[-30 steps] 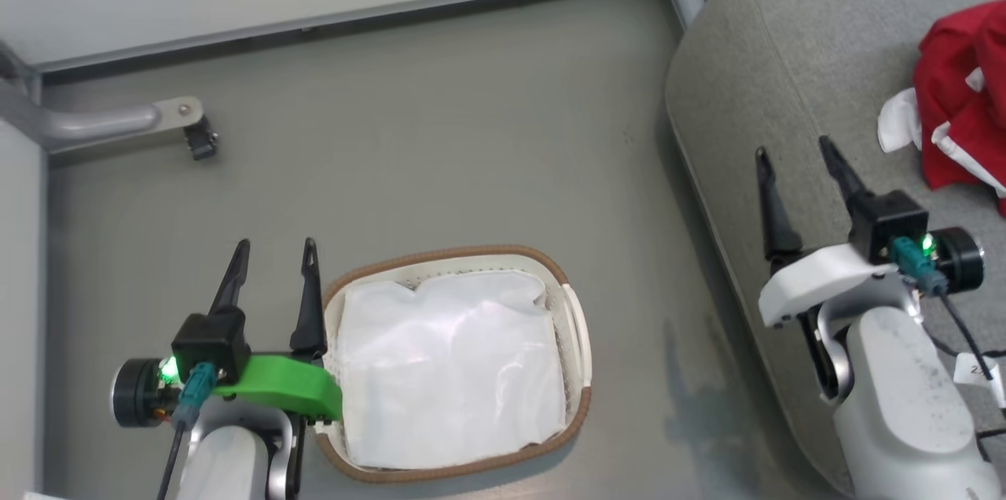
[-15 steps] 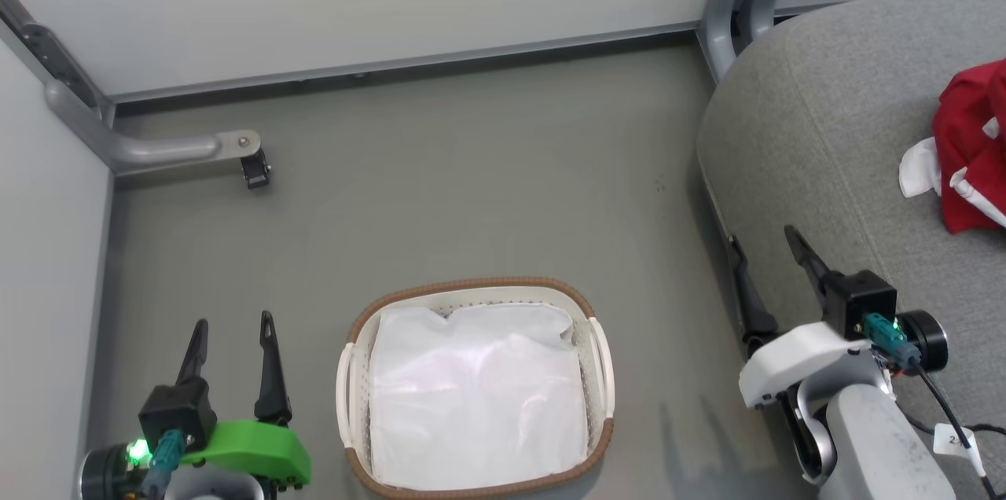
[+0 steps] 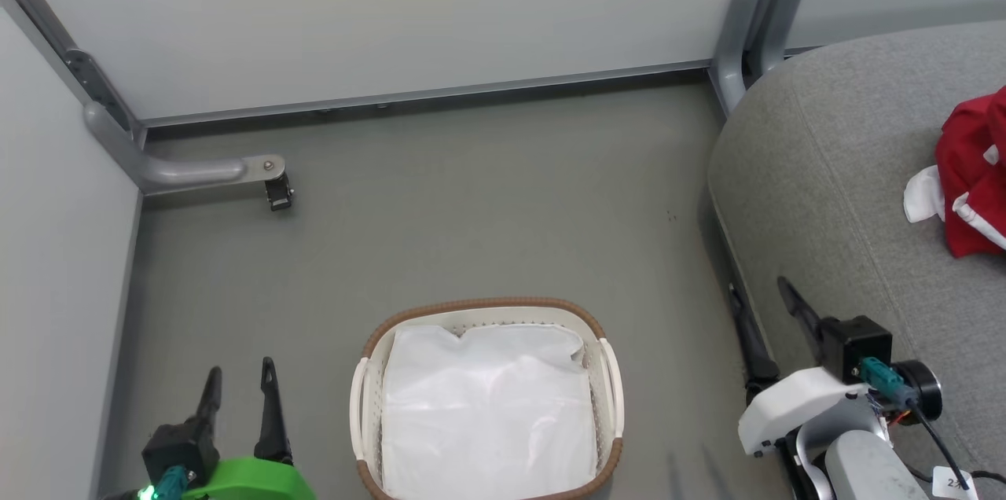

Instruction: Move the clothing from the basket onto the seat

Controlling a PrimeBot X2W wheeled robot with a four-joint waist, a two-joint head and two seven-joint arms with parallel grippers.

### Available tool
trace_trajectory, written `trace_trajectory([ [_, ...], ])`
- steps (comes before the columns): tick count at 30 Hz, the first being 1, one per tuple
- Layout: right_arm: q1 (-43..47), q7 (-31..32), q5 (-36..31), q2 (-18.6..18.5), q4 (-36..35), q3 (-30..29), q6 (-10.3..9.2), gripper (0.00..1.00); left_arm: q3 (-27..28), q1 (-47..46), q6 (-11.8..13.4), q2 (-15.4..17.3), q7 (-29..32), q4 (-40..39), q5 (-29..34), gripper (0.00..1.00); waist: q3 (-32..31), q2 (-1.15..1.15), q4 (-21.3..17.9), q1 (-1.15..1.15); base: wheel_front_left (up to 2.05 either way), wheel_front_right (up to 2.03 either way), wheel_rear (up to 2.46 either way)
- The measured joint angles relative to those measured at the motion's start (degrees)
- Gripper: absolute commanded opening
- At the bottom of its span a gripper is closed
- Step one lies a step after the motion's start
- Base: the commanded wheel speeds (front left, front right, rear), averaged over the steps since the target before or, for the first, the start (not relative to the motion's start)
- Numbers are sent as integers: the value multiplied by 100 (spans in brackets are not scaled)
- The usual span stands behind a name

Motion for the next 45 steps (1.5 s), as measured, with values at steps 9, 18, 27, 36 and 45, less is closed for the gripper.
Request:
trace_trajectory([
  [9,182,154,411,42,246,-40,0,0,11,19,-22,-38,161,266,-386,0,-21,0,2,0,0,0,0],
  [18,188,412,1513,41,74,-152,0,0,91,15,-80,-38,413,126,-1438,0,-57,0,5,0,0,0,0],
  [27,210,625,2412,40,-62,-231,0,0,155,-10,-134,-37,637,8,-2282,0,-91,0,8,0,0,0,0],
  [36,222,820,3210,37,-172,-325,0,0,198,-71,-186,-37,825,-76,-3043,0,-124,0,11,0,0,0,0],
  [45,294,1011,3934,34,-283,-396,0,0,268,-108,-237,-36,1009,-169,-3727,0,-157,0,14,0,0,0,0],
])
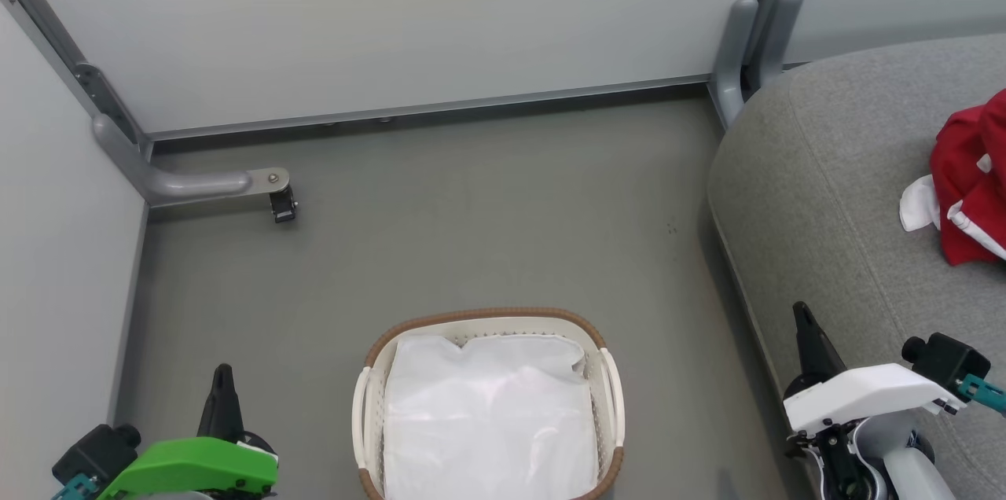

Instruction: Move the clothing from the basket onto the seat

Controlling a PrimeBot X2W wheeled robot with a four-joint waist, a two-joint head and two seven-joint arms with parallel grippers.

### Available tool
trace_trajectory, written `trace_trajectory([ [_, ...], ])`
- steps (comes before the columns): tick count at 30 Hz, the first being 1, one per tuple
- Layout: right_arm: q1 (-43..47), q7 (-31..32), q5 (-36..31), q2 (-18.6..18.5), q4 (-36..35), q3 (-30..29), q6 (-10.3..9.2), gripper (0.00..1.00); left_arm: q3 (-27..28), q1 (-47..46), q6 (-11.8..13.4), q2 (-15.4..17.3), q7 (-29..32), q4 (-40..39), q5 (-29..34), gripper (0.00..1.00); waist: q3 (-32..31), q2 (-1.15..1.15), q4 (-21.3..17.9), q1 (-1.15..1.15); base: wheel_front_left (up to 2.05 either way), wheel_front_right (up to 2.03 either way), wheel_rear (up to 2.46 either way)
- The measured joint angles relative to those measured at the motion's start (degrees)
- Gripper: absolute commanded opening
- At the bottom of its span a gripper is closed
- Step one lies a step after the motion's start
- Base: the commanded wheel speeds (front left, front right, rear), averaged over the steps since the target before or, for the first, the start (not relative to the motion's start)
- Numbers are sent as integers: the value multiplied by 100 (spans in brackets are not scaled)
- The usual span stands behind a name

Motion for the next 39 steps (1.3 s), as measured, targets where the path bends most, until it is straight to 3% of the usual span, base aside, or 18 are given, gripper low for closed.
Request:
trace_trajectory([
  [39,37,645,2572,-18,-375,-282,0,0,203,-221,-189,8,654,-285,-2451,0,-148,0,12,0,0,0,0],
])
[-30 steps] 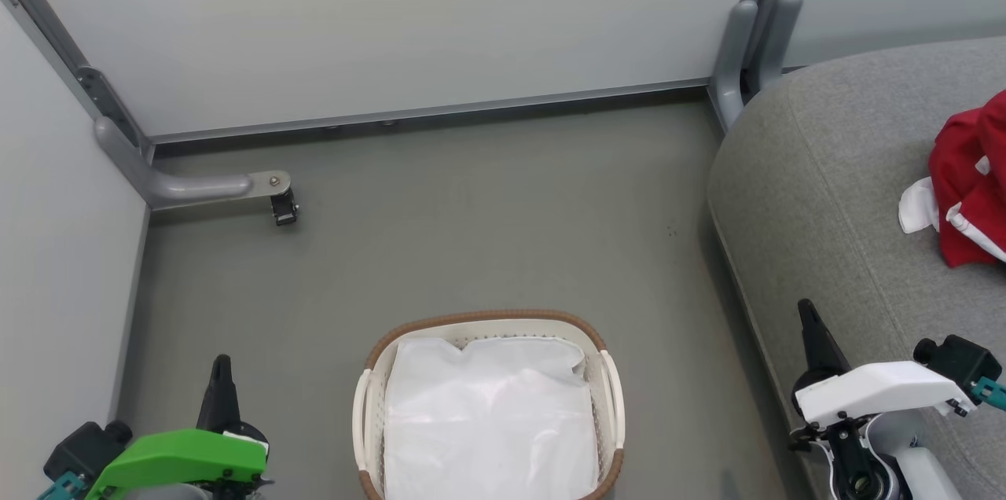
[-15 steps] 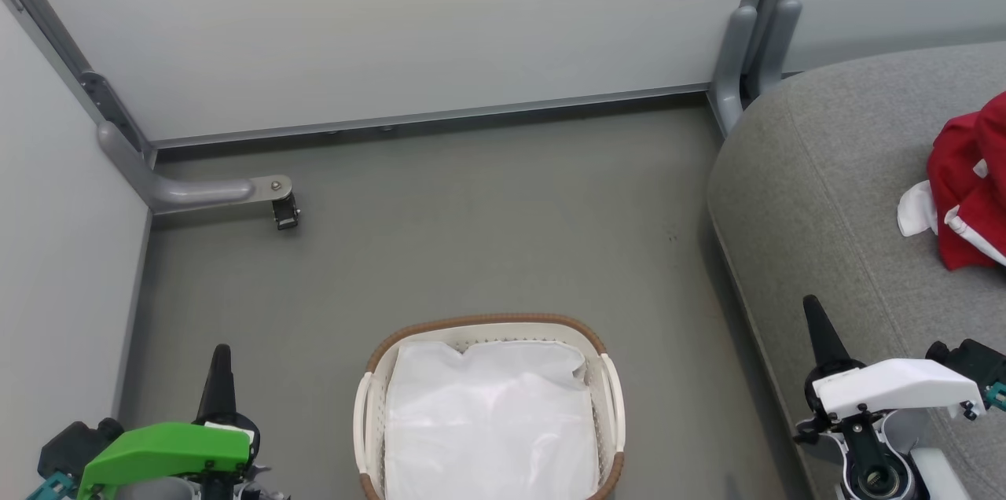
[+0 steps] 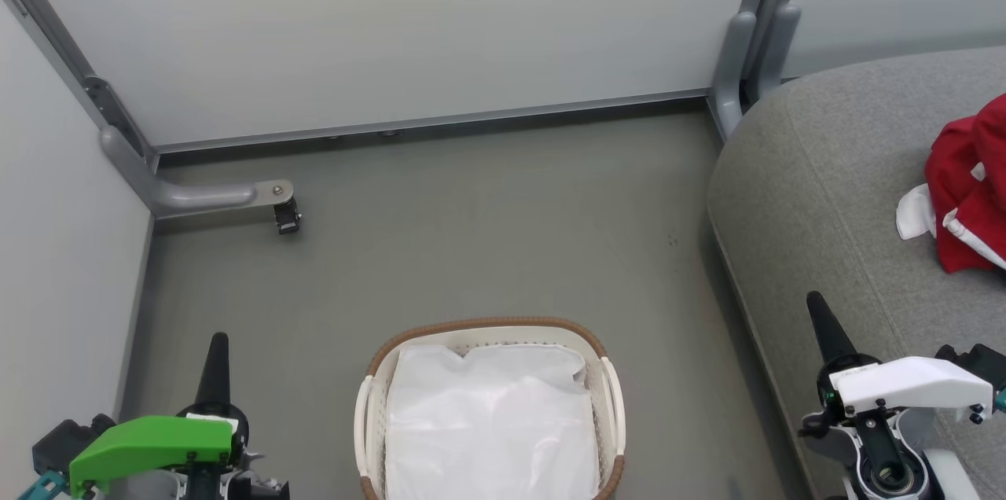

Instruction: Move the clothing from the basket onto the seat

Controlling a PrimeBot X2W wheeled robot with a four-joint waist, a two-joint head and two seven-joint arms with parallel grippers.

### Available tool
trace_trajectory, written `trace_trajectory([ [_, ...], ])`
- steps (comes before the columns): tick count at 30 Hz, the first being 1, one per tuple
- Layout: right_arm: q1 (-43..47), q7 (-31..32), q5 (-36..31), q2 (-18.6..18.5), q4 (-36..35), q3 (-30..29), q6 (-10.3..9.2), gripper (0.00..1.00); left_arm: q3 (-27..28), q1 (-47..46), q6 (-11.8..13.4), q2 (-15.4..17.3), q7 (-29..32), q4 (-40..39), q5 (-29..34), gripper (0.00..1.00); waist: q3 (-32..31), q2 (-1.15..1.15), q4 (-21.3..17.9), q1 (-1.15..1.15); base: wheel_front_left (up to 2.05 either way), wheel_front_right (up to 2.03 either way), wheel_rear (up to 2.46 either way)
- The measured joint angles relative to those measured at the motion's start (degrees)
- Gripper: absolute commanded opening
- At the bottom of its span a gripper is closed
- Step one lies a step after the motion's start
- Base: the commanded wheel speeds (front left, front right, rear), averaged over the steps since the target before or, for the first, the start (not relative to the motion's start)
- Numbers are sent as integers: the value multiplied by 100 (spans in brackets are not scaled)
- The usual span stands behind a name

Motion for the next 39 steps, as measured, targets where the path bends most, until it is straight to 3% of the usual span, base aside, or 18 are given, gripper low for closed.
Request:
trace_trajectory([
  [39,81,463,1783,-11,-259,-190,-2,0,129,-136,-109,11,453,-213,-1701,0,-143,0,12,0,0,0,0],
])
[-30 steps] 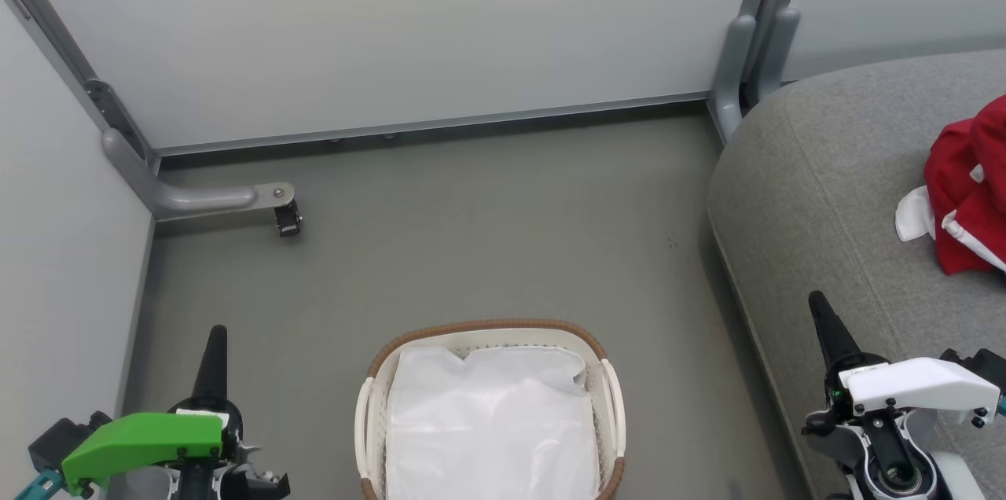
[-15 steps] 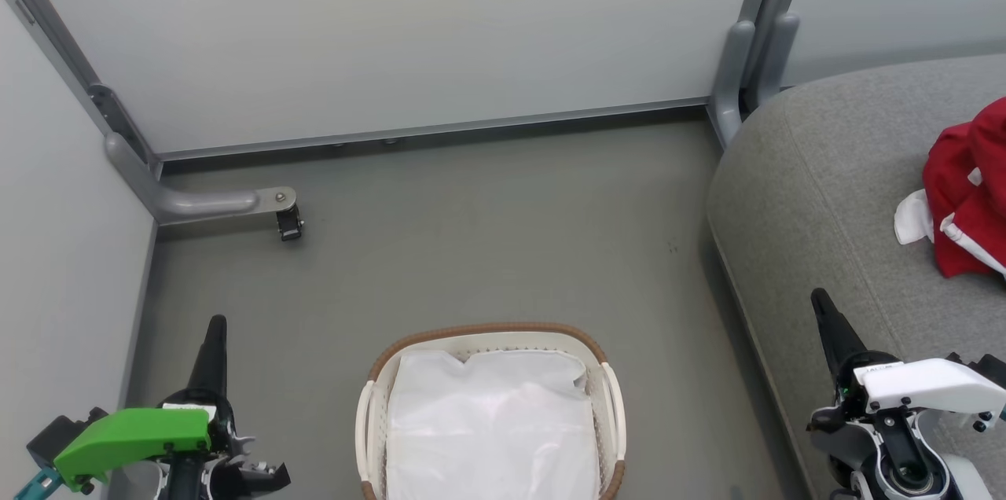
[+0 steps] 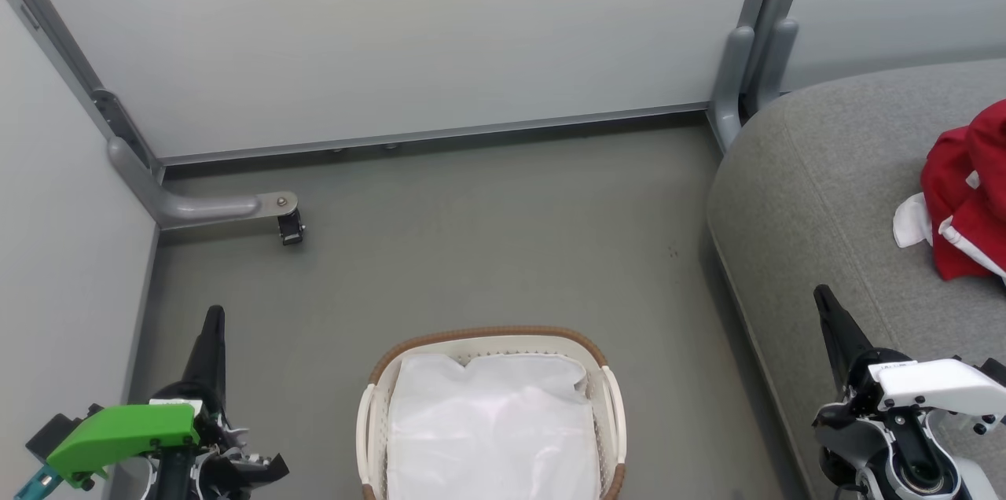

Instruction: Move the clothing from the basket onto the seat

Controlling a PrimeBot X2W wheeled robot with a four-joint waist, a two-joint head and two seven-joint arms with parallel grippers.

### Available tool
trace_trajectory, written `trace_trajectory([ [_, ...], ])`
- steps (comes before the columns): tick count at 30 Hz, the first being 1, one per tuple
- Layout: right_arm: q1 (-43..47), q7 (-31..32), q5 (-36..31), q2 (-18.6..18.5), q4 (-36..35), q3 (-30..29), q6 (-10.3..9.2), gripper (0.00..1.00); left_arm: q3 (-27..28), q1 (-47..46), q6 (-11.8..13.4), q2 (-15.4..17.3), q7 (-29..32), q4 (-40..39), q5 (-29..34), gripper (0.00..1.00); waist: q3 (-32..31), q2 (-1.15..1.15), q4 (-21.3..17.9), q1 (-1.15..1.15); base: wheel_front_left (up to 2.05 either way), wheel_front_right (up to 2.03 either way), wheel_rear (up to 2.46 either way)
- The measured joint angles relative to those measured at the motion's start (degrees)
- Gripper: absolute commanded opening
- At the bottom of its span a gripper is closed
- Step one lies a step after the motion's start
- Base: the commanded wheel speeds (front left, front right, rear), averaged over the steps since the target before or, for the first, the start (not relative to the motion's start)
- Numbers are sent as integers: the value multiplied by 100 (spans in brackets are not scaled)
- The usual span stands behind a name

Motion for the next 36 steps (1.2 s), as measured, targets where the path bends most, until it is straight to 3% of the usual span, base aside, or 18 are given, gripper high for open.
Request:
trace_trajectory([
  [7,3,54,261,-2,-36,-26,0,0,25,-27,-21,1,55,-37,-246,0,-23,0,2,0,0,0,0],
  [36,4,56,261,-2,-40,-27,0,0,27,-42,-26,1,57,-44,-247,0,-23,0,2,0,0,0,0],
])
